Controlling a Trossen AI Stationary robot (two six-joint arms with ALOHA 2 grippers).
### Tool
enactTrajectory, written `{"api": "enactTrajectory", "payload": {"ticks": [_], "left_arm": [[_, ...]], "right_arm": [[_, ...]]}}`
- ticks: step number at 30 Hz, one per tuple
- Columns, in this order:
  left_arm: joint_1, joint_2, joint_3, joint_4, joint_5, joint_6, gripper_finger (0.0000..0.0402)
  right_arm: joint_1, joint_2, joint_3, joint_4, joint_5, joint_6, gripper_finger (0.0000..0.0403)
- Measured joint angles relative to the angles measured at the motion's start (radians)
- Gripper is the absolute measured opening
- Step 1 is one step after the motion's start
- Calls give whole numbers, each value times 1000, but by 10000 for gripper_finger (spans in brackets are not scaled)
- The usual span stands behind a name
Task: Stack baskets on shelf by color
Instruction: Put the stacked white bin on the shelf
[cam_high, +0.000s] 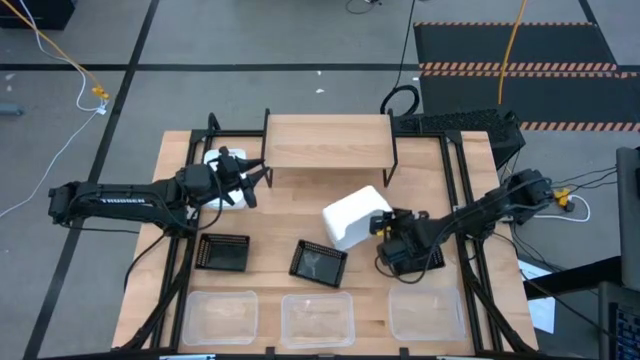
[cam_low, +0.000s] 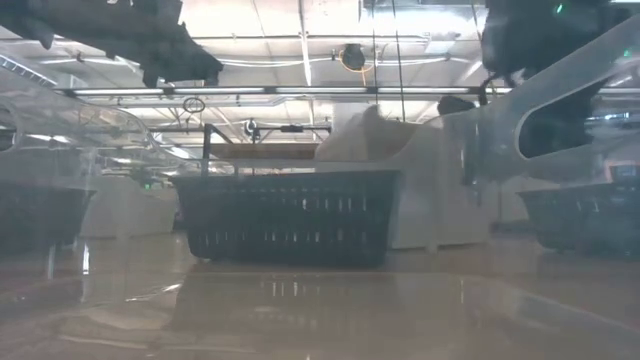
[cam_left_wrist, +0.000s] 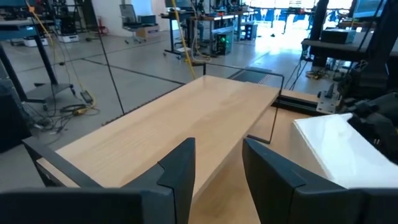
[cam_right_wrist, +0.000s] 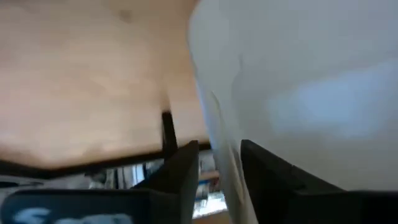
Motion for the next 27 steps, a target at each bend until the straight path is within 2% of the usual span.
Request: {"api": "enactTrajectory", "payload": {"ticks": [5, 9, 13, 16, 23, 27], "left_arm": [[0, 0, 0, 6, -16, 0, 136], [0, 0, 0, 6, -17, -6, 136], [0, 0, 0, 6, -17, -7, 136], [0, 0, 0, 1, -17, -6, 136], [0, 0, 0, -1, -17, -8, 136], [0, 0, 0, 4, -17, -12, 136]], "right_arm": [[-39, 0, -44, 50, 28, 0, 13], [-33, -9, -50, 129, 21, 6, 4], [11, -74, -50, 239, 3, -67, 2], [40, -160, -40, 300, -67, -92, 1], [62, -329, 105, 315, -344, 123, 1], [17, -370, 251, 263, -367, 339, 1]]}}
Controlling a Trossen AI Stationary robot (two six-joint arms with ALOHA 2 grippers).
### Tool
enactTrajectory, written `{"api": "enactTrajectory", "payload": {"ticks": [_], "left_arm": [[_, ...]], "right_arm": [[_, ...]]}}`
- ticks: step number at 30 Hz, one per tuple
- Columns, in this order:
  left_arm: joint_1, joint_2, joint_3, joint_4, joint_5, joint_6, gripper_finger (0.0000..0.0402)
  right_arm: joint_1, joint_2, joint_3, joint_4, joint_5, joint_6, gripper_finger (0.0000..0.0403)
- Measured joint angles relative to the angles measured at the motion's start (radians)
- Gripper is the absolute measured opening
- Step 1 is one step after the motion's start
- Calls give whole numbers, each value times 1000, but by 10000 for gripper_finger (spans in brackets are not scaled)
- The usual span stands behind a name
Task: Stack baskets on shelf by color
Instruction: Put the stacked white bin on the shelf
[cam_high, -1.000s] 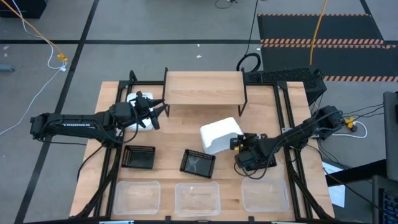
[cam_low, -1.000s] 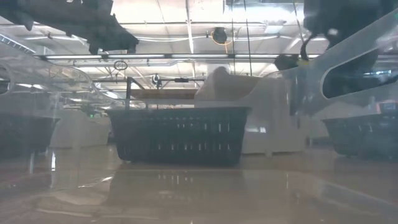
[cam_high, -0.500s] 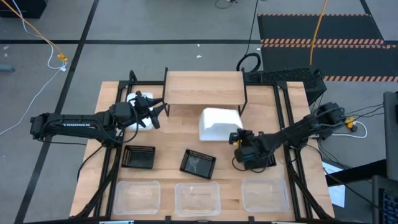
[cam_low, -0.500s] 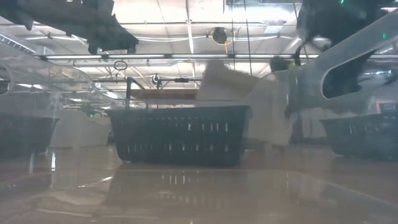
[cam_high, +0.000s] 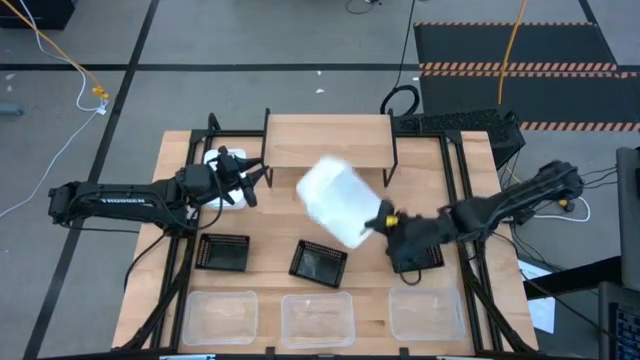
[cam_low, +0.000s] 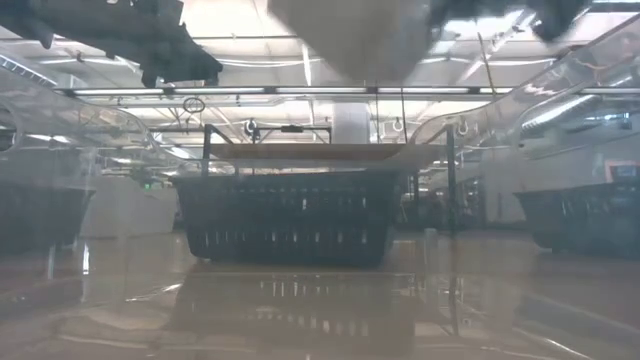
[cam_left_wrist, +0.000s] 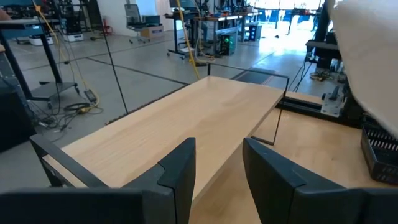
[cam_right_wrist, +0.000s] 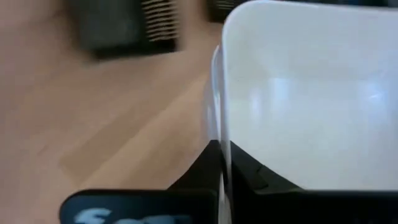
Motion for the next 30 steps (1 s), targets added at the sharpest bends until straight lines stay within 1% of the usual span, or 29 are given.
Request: {"api": "enactTrajectory", "payload": {"ticks": [3, 6, 7, 8, 10, 12, 13, 15, 21, 23, 24, 28, 30], "left_arm": [[0, 0, 0, 7, 0, -4, 136], [0, 0, 0, 31, 0, -3, 136], [0, 0, 0, 33, 0, -3, 136], [0, 0, 0, 31, 0, -3, 136], [0, 0, 0, 28, 0, -2, 136], [0, 0, 0, 26, 0, 1, 136], [0, 0, 0, 21, 0, 1, 136], [0, 0, 0, 17, 0, 1, 136], [0, 0, 0, -25, 0, -2, 136], [0, 0, 0, -37, 0, -2, 136], [0, 0, 0, -39, 0, -2, 136], [0, 0, 0, -39, 0, 12, 136], [0, 0, 0, -38, 0, 12, 136]], "right_arm": [[-96, 13, 164, -168, -1, 185, 0], [-207, 63, 329, -338, -8, 298, 0], [-247, 82, 381, -391, -35, 325, 0], [-289, 100, 432, -428, -76, 356, 0], [-379, 137, 521, -493, -210, 412, 0], [-468, 172, 583, -546, -351, 456, 0], [-509, 192, 603, -559, -404, 473, 0], [-583, 227, 623, -575, -477, 495, 0], [-759, 298, 599, -579, -523, 513, 0], [-793, 312, 582, -579, -529, 511, 0], [-811, 314, 570, -581, -552, 508, 0], [-868, 294, 508, -571, -705, 474, 0], [-881, 281, 471, -556, -734, 460, 0]]}}
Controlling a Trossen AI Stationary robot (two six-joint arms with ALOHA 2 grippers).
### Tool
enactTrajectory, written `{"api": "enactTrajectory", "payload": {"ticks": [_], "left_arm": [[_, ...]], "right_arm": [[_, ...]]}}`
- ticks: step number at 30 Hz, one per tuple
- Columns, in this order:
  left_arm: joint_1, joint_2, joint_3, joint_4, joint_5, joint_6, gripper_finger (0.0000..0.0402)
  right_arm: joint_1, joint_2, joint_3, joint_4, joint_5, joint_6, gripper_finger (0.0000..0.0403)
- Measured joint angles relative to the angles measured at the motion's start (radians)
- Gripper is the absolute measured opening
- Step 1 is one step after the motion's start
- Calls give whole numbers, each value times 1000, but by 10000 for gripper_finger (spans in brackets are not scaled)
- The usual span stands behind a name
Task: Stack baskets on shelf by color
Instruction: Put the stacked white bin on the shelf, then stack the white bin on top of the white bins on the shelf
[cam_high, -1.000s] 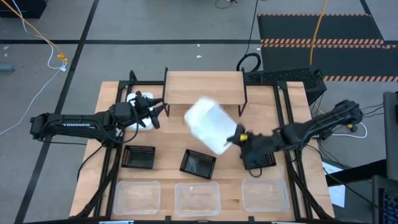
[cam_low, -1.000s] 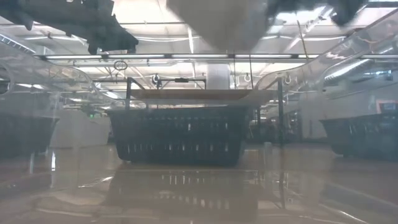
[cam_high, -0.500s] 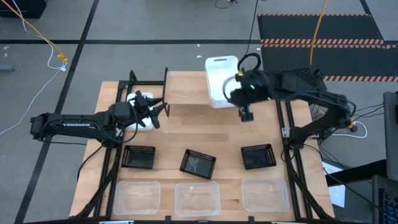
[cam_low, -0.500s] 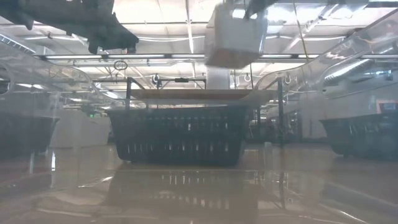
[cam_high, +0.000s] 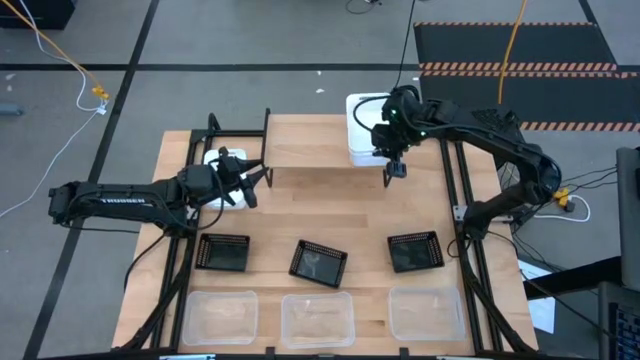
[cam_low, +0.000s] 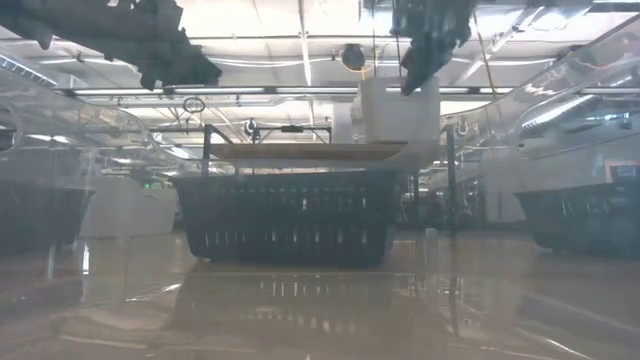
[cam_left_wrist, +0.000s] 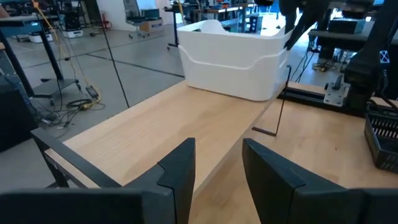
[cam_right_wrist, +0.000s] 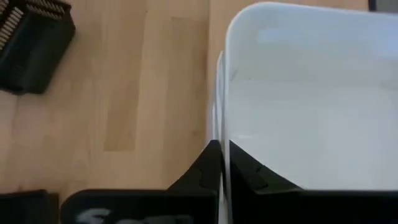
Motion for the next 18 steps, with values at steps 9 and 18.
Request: {"api": "enactTrajectory", "payload": {"ticks": [9, 18], "left_arm": [[0, 0, 0, 1, 0, -15, 136], [0, 0, 0, -10, 0, -15, 136]], "right_arm": [[-2, -67, -116, 91, 3, -5, 18], [-1, -192, -123, 198, 7, -5, 104]]}}
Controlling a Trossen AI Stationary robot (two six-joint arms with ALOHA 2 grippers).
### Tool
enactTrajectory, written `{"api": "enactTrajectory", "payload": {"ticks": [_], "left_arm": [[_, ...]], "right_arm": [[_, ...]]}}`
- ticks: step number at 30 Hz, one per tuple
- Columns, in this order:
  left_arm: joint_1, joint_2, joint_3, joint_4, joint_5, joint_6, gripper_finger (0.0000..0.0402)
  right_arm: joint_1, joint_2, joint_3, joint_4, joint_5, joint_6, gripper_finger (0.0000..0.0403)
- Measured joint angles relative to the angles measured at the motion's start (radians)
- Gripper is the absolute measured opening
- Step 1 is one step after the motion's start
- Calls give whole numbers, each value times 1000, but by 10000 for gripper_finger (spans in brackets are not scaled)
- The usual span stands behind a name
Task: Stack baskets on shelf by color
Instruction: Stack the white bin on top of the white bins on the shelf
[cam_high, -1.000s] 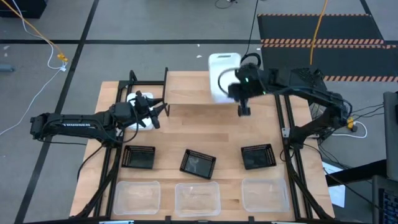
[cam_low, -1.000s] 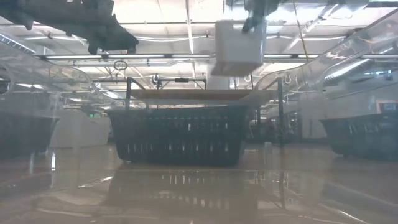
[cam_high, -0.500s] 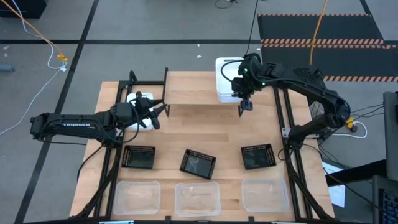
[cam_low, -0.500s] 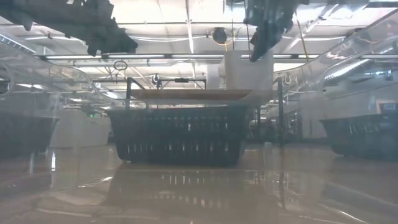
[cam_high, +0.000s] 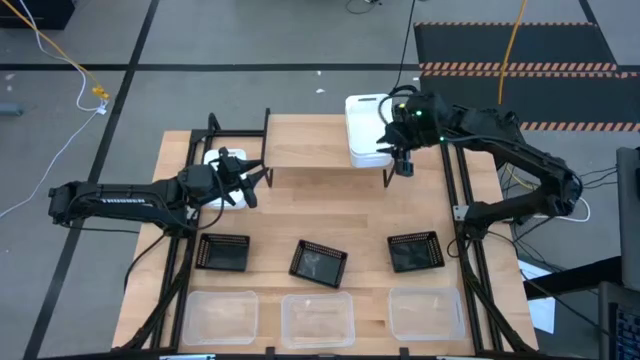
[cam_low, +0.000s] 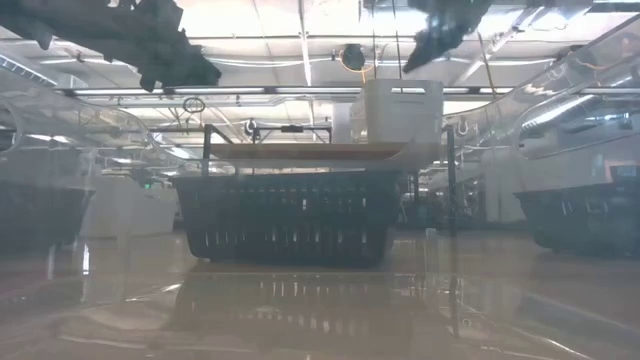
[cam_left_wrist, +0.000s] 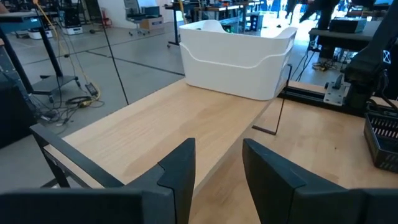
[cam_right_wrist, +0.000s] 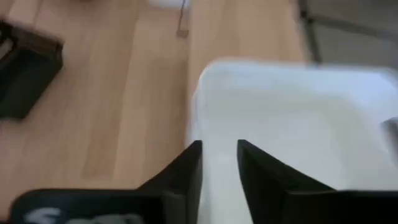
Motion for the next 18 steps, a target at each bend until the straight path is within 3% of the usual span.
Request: {"api": "enactTrajectory", "payload": {"ticks": [6, 9, 12, 18], "left_arm": [[0, 0, 0, -55, 0, -7, 136], [-1, 0, 0, -145, 0, -39, 136], [-5, 0, 0, -276, 7, -111, 136], [-73, -7, 21, -695, 54, -336, 136]], "right_arm": [[13, -73, 0, 79, 101, 98, 130], [52, -114, 0, 79, 94, 127, 124], [116, -169, -46, 143, 68, 142, 112], [194, -271, -241, 284, 71, 164, 98]]}}
